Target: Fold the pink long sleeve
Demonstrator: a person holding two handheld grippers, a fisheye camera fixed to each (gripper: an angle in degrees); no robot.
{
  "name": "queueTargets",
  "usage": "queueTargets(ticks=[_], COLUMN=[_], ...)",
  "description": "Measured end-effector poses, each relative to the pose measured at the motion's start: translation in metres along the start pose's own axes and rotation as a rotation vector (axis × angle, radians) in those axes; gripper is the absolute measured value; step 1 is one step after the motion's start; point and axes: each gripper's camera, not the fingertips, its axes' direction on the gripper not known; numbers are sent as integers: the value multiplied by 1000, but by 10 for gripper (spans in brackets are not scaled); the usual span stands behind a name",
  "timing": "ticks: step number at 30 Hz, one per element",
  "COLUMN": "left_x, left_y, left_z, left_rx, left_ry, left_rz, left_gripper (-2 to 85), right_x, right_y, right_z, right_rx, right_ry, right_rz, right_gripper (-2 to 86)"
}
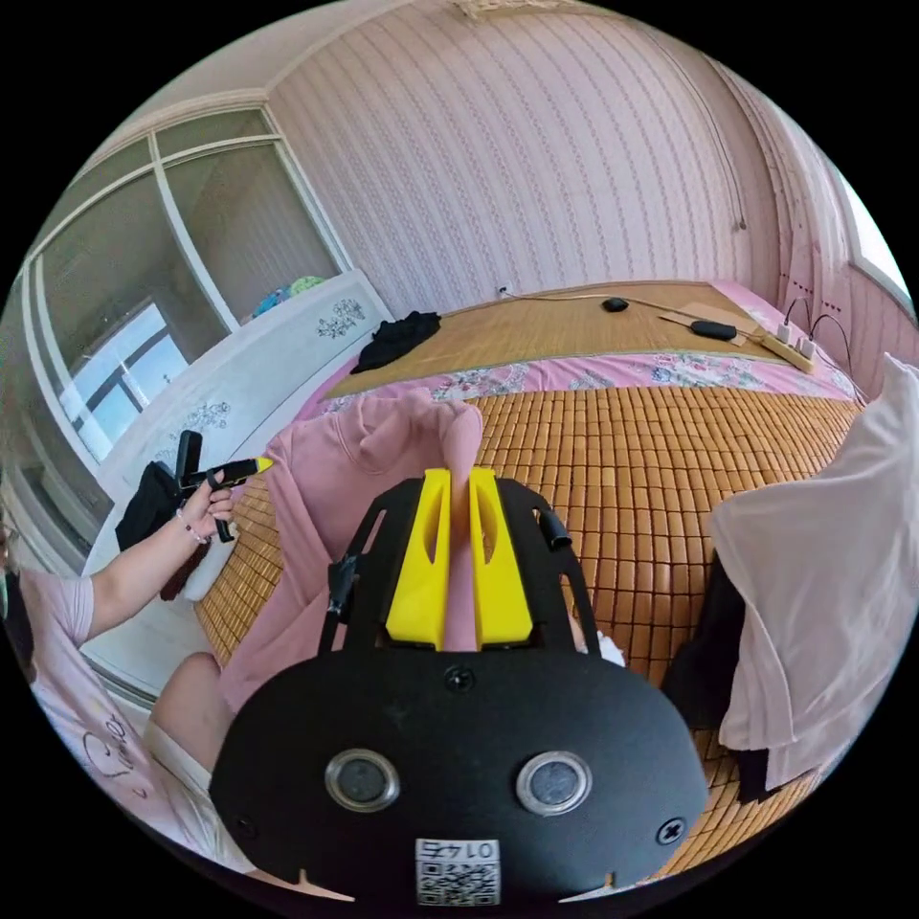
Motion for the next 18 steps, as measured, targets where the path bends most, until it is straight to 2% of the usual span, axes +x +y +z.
queueTargets(ticks=[3,6,9,12,15,18], left_x=[28,41,40,44,62,74], left_y=[54,131,208,260,278,278], left_z=[-42,-64,-83,-86,-69,-44], left_rx=[-25,-149,-209,-257,-302,-242], left_ry=[95,15,-81,-127,-204,-154], left_rz=[78,26,-113,-225,-211,-216], left_gripper=[-10,-8,-3,4,23,57], right_x=[-33,-54,-55,-57,-65,-69], right_y=[50,121,187,222,229,228], right_z=[-46,-62,-68,-69,-53,-23], right_rx=[-32,-243,-400,-406,-404,-410], right_ry=[-52,32,124,128,95,103], right_rz=[-126,-160,-17,147,238,282], right_gripper=[35,55,90,113,135,139])
